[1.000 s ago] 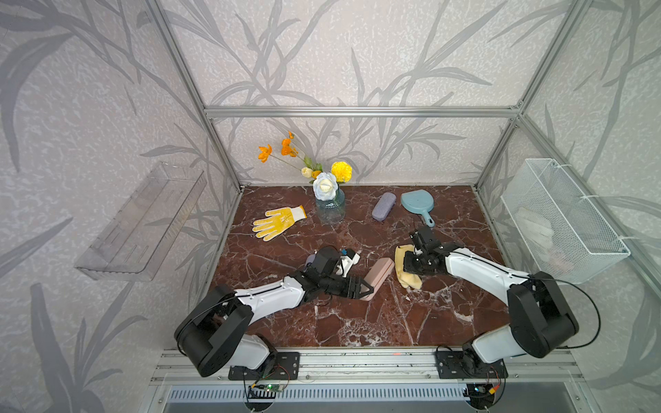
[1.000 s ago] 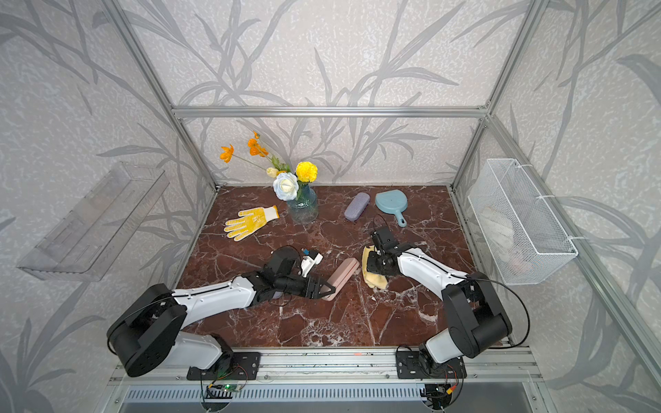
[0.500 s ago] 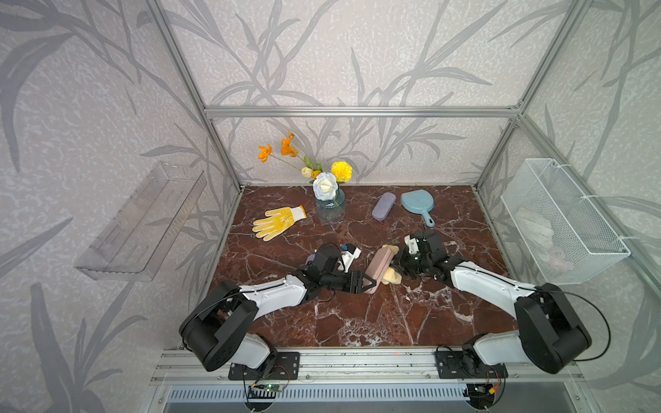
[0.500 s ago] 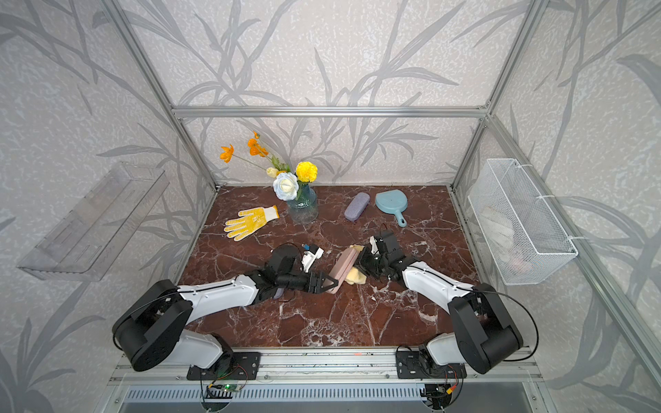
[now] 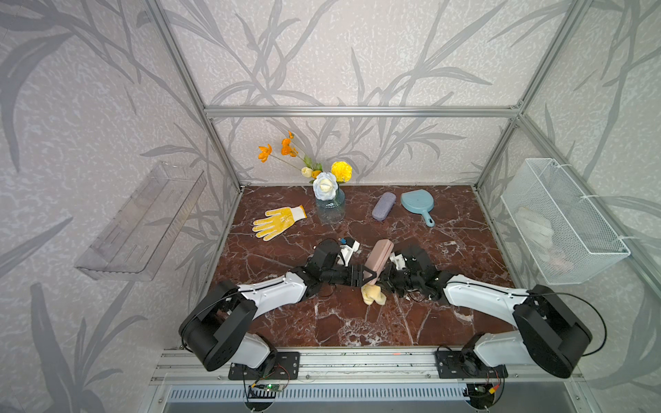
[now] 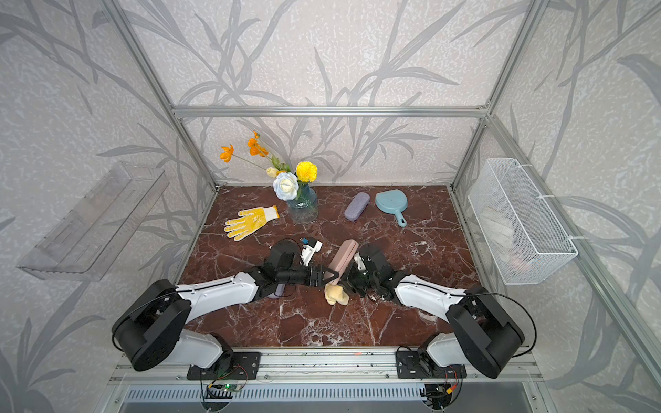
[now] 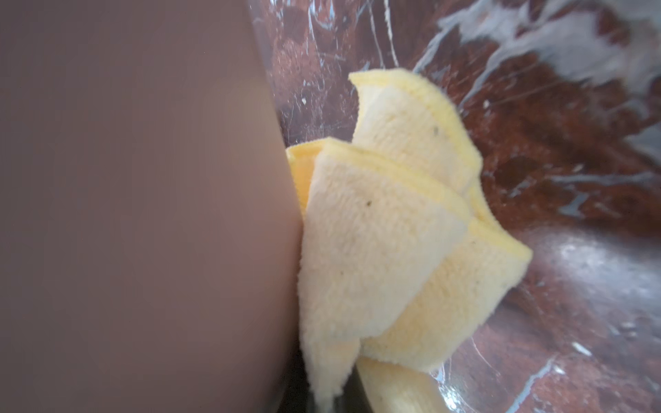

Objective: Wipe the eyeglass case
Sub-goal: Wipe the dirt from the eyeglass case.

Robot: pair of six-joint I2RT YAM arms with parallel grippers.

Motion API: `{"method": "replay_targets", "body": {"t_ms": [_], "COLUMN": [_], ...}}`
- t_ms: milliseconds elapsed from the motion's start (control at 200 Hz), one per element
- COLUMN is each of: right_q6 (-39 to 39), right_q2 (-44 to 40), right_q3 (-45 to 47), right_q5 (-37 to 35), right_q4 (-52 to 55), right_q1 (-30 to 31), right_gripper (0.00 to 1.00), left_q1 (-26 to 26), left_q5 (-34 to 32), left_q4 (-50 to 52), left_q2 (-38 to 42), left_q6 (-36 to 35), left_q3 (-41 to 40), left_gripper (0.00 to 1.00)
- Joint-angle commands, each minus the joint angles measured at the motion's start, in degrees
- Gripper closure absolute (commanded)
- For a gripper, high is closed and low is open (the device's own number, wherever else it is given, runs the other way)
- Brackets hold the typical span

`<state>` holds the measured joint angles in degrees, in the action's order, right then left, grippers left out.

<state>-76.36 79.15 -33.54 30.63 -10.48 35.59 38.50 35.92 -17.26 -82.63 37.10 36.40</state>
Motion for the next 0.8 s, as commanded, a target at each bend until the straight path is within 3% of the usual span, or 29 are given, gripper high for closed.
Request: {"method": "replay_targets", "body": {"t_ms": [0, 145, 430, 705, 795], "right_q6": [0.08, 1.43, 4.7, 8.47, 13.01], "right_q2": [-0.66, -1.35, -3.37, -4.51, -5.94], "right_q3": [-4.51, -8.35, -15.24, -15.43, -15.61], "right_q5": [2.06, 5.32, 7.86, 8.11, 7.48], "right_q4": [-5.61, -4.71, 0.3, 2.86, 8.41], "right_q1": [-3.4, -8.35, -9.83, -14.6, -17.61], "right_gripper": [1.0, 1.0, 1.0, 1.0, 1.0], "left_q1": [0.57, 1.53, 1.84, 2.17, 2.11], "left_q5": [3.3, 5.83, 8.15, 10.09, 9.85], "left_q4": [-1.61, -0.31, 3.32, 4.43, 5.36], "left_q2": [2.14, 3.2, 2.34, 3.1, 3.43], "left_q6": [0.2, -0.24, -1.5, -2.7, -3.56], "left_q3": [-1.33, -3.2, -4.41, -4.17, -4.23], "left_gripper": [0.96, 0.98, 1.0, 1.0, 1.0]}}
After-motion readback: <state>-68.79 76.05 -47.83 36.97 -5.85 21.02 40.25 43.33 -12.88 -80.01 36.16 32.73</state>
